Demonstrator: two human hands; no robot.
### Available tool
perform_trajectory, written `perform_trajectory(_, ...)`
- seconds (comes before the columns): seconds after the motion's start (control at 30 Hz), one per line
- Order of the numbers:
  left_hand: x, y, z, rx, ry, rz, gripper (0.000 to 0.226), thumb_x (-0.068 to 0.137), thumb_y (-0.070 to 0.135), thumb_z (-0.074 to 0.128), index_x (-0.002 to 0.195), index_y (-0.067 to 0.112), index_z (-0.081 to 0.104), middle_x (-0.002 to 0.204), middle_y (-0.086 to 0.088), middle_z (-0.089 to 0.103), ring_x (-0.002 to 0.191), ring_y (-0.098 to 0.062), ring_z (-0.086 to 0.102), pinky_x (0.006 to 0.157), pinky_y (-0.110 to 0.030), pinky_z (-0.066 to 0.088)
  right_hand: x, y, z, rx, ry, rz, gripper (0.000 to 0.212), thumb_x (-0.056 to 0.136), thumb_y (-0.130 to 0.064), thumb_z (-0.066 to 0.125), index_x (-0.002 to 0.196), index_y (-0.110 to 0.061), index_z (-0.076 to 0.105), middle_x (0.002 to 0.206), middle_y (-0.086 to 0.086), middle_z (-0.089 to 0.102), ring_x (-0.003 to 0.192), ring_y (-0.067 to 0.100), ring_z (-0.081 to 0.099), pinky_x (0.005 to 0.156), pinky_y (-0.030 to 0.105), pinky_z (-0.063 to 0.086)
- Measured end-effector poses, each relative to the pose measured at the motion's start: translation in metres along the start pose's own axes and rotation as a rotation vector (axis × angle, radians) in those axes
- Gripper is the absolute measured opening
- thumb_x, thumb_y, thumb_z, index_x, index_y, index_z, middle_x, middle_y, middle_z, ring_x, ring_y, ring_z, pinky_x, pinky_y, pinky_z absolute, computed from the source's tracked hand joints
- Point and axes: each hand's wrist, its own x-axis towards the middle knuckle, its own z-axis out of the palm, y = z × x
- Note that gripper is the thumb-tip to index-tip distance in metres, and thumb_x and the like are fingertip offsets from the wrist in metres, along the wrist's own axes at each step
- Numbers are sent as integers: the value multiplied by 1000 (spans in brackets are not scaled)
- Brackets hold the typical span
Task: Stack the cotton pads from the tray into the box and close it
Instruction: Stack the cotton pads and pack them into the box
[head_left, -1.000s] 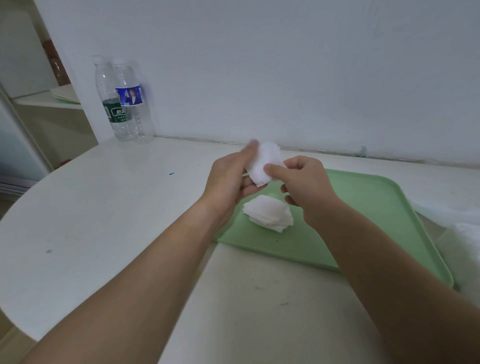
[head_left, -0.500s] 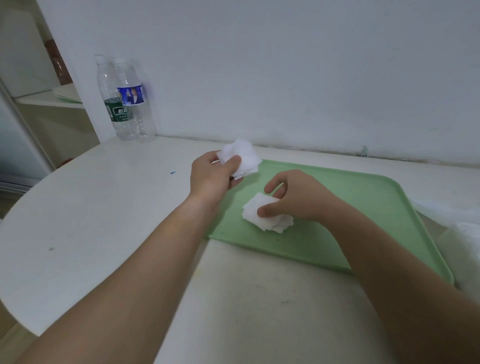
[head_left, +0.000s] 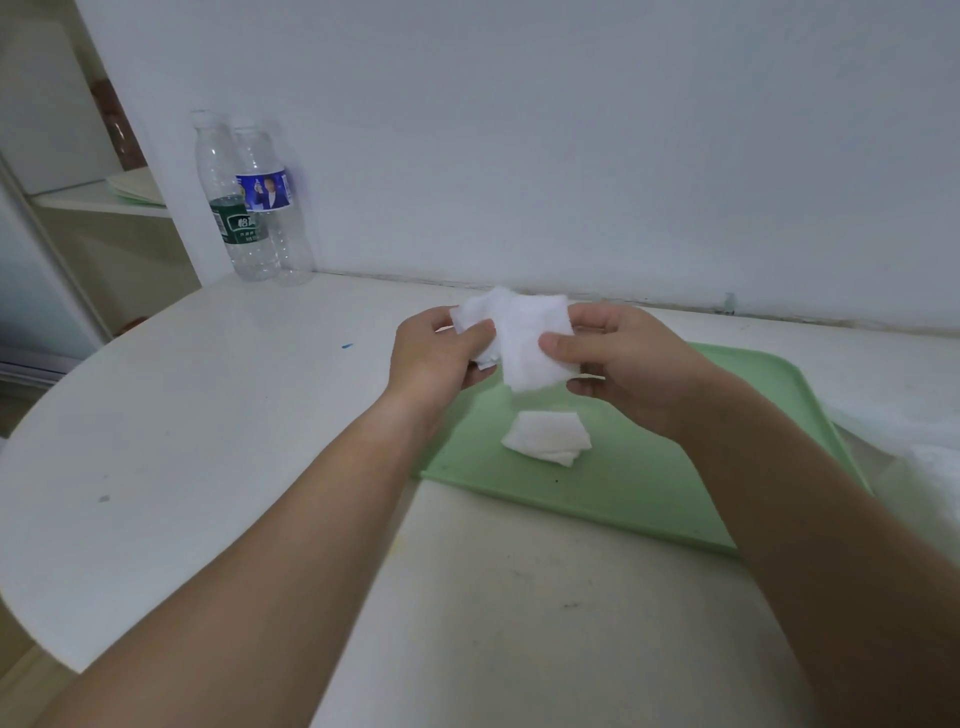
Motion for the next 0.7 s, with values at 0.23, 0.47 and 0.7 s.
perform_trajectory(0.23, -11, 5, 8, 80, -199, 25, 22, 88, 5, 70, 110, 3, 72, 75, -4, 70, 64, -13, 63, 68, -24, 57, -1, 0, 1, -60, 122, -52, 13, 87, -15, 74, 101, -14, 74, 84, -4, 75, 73, 10, 63, 72, 27, 52)
perform_trajectory(0.47, -13, 6, 9, 84, -277, 17, 24, 92, 15, 71, 114, 7, 73, 87, -6, 77, 77, -13, 72, 72, -23, 58, 0, 1, 0, -125, 237, -72, 6, 82, -16, 80, 85, -14, 74, 66, -9, 69, 59, 7, 57, 69, 28, 51)
perform_trajectory(0.7, -13, 13, 12, 32, -289, -79, 34, 104, 35, 51, 107, 8, 73, 92, -6, 78, 79, -19, 75, 69, -28, 59, 0, 2, 4, -216, 314, -98, 12, 82, -19, 80, 85, -13, 70, 70, -3, 70, 53, 3, 59, 52, 15, 45)
